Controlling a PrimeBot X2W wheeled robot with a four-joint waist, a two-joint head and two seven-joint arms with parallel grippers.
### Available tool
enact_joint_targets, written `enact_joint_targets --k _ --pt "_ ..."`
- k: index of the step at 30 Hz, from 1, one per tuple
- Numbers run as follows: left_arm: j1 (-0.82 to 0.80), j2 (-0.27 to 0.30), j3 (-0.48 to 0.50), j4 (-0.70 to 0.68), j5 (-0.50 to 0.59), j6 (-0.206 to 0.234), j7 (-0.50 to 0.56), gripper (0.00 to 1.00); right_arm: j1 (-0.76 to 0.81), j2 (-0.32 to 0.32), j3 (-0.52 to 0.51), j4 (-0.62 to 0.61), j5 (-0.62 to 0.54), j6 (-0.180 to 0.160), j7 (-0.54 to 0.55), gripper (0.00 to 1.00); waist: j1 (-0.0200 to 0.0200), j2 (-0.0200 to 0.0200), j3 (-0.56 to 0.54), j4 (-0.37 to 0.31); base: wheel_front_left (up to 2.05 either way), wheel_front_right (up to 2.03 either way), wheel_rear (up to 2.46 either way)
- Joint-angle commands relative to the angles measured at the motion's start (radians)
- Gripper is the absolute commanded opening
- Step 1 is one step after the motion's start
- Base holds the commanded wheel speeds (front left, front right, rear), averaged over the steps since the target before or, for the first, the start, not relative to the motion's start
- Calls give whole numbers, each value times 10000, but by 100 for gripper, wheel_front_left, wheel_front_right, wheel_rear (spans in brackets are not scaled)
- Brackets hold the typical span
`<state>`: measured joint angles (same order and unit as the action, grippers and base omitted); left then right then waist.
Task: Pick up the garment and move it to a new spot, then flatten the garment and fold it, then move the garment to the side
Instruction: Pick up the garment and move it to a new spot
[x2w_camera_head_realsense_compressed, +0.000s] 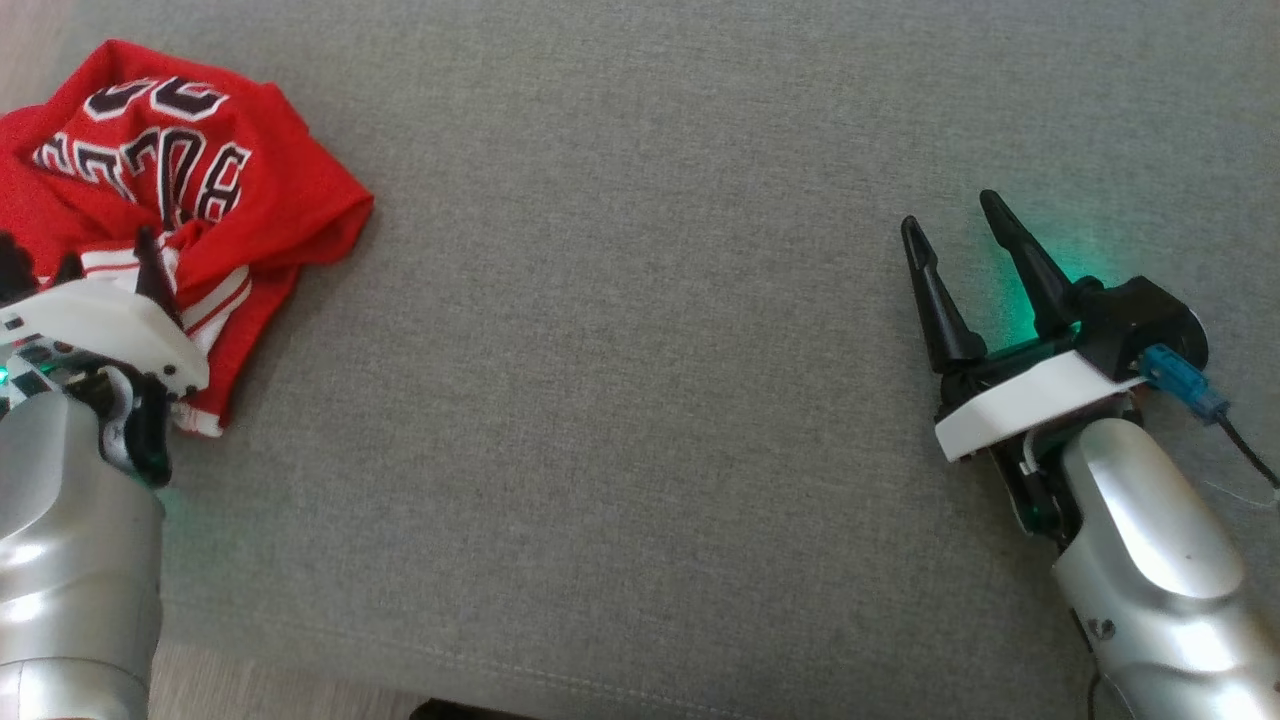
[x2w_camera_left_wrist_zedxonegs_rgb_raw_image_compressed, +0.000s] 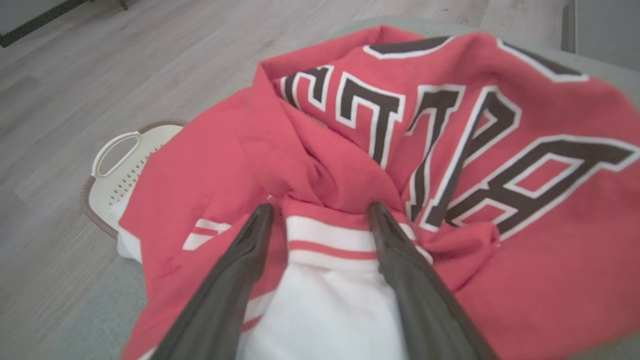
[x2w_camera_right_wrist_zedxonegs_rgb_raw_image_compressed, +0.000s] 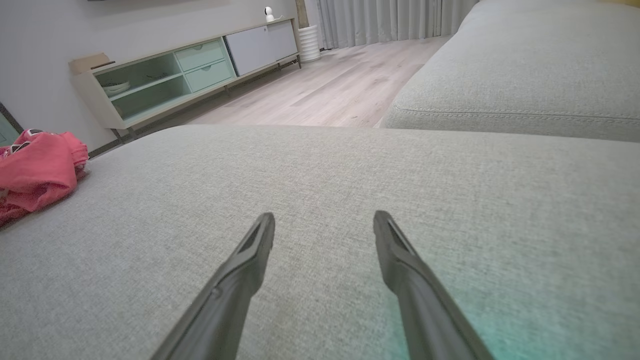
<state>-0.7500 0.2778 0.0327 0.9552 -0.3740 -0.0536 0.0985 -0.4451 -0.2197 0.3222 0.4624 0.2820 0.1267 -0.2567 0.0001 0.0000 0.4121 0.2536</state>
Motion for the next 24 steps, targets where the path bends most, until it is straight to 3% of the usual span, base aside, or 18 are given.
enact_joint_targets --k 1,2,8,13,19,24 --pt "-194 633 217 -108 62 99 2 39 142 -73 157 -64 121 40 -51 100 -1 0 -40 -37 0 0 0" --pt "-203 673 186 -74 102 129 -66 0 155 -58 159 -40 141 40 -51 100 -1 0 -84 -57 0 0 0" --pt "-622 991 -17 -503 429 230 -1068 0 284 251 50 54 220 40 -51 100 -1 0 -627 -229 0 0 0" --pt "-1361 1012 -570 -1395 820 -87 -1727 0 477 597 -88 147 245 40 -51 100 -1 0 -1285 -562 0 0 0" --pt "-1949 498 -1346 -2633 947 -455 -1809 0 753 997 -227 302 227 40 -51 100 -1 0 -2049 -1286 0 0 0" --pt "-2060 -302 -2031 -3777 813 -605 -1714 0 810 1268 -204 381 211 40 -51 100 -1 0 -2457 -2097 0 0 0"
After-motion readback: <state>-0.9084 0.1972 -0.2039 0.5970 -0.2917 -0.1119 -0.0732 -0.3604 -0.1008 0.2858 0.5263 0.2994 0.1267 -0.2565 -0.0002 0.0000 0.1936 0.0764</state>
